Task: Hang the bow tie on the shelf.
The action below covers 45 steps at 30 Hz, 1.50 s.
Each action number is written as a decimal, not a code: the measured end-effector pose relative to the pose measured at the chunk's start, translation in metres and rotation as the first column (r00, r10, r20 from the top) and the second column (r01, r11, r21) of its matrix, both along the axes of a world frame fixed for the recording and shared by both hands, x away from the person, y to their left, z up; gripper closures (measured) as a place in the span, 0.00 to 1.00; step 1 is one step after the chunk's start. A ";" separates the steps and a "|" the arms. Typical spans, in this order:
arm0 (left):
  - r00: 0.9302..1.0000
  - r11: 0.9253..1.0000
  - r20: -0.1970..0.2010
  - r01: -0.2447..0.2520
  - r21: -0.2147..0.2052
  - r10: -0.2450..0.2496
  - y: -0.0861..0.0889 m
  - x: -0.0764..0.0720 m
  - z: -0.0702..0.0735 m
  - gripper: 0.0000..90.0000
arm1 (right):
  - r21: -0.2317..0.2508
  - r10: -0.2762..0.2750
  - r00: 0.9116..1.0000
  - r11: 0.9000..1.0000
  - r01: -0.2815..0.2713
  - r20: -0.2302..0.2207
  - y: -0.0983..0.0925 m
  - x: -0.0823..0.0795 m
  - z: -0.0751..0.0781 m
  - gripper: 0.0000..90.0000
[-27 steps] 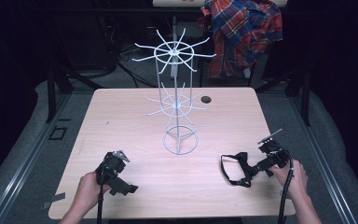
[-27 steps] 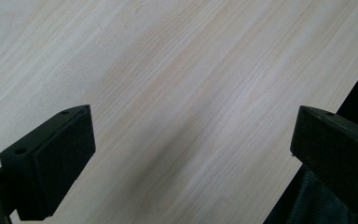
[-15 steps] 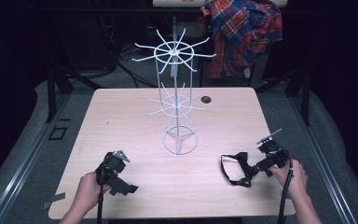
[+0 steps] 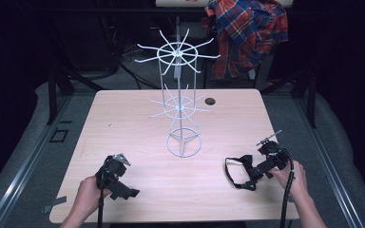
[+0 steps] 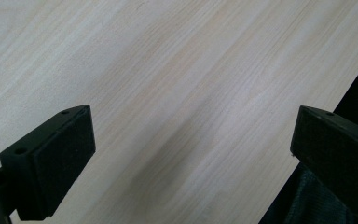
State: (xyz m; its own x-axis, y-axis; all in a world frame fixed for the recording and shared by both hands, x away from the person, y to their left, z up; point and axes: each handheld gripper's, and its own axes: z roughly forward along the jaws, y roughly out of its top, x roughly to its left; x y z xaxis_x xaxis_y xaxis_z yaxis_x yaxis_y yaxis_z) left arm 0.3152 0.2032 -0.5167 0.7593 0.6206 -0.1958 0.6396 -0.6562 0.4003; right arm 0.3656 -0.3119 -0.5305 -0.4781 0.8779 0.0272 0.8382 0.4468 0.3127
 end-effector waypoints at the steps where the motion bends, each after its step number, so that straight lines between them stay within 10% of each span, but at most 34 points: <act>1: 1.000 1.000 -0.002 0.000 0.000 0.000 -0.001 0.000 0.000 0.00 | -0.016 0.018 1.000 1.000 -0.018 -0.014 0.000 0.002 0.002 0.00; 6: 1.000 1.000 -0.005 0.004 0.000 -0.004 -0.002 0.000 -0.001 0.00 | 0.017 0.001 1.000 1.000 0.000 -0.016 0.003 0.002 -0.004 0.00; 9: 1.000 1.000 -0.009 0.003 0.001 -0.003 -0.002 0.000 -0.001 0.00 | 0.072 0.026 0.999 0.997 -0.024 -0.035 0.008 0.003 -0.005 0.17; 32: 1.000 1.000 -0.015 0.019 0.010 -0.019 -0.004 -0.001 -0.002 0.00 | -0.003 0.031 0.998 1.000 -0.031 -0.051 0.020 0.005 -0.014 0.75; 45: 1.000 1.000 -0.014 0.020 0.011 -0.020 -0.004 -0.001 -0.002 0.00 | 0.030 0.007 0.998 1.000 -0.006 -0.058 0.022 0.005 -0.012 0.82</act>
State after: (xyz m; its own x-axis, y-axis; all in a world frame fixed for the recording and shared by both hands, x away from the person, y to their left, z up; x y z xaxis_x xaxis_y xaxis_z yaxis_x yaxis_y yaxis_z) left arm 0.3140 0.1988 -0.5188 0.7688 0.6076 -0.1994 0.6318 -0.6735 0.3838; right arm 0.3705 -0.2895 -0.5430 -0.4807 0.8731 0.0807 0.8523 0.4437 0.2768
